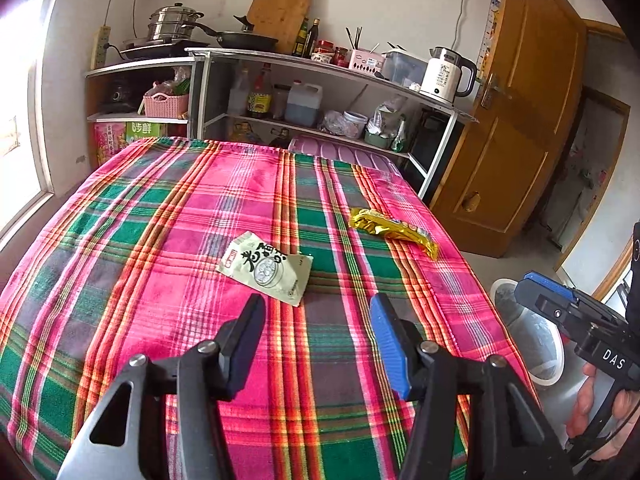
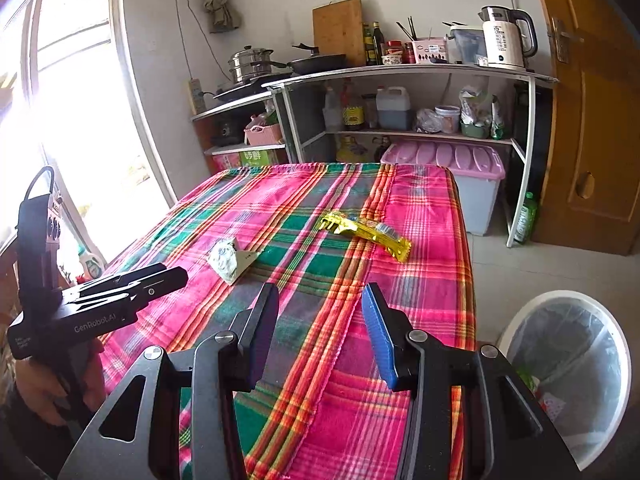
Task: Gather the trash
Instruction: 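Move both tools back to the table toward the white printed packet, then grasp the gold snack wrapper with the right tool while the left tool approaches the white packet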
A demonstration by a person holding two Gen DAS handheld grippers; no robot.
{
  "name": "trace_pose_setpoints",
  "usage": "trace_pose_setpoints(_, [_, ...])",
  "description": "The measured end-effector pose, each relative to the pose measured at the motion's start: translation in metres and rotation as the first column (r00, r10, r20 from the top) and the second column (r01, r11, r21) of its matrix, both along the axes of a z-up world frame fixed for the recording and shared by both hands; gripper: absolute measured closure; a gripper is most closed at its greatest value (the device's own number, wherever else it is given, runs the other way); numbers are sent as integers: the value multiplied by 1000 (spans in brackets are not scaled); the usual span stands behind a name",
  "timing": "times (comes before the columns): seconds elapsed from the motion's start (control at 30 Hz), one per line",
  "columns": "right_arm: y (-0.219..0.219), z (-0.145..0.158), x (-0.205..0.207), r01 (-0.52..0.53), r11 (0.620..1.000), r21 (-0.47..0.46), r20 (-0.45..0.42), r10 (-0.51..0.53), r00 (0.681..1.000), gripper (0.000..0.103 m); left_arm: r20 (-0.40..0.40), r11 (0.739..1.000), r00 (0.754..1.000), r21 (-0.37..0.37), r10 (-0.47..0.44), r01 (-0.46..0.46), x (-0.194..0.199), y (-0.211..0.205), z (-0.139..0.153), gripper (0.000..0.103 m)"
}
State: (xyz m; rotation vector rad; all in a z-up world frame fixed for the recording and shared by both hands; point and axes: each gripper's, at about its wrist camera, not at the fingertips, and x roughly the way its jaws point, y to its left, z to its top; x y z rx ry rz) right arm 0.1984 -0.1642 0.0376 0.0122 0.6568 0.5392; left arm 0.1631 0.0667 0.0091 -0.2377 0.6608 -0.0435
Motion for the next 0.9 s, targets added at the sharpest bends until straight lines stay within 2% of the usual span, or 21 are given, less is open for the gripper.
trace_pose_setpoints(0.2, [10, -1, 24, -25, 999, -39, 5, 25, 1000, 58, -42, 999, 999, 3, 33, -33, 20, 14, -10, 46])
trace_pose_setpoints(0.6, [22, -20, 83, -39, 993, -109, -23, 37, 999, 55, -197, 991, 977, -92, 78, -97, 69, 26, -42, 43])
trace_pose_setpoints(0.9, [27, -35, 123, -52, 988, -147, -47, 46, 998, 55, -217, 984, 969, -106, 121, -147, 96, 25, -44, 34])
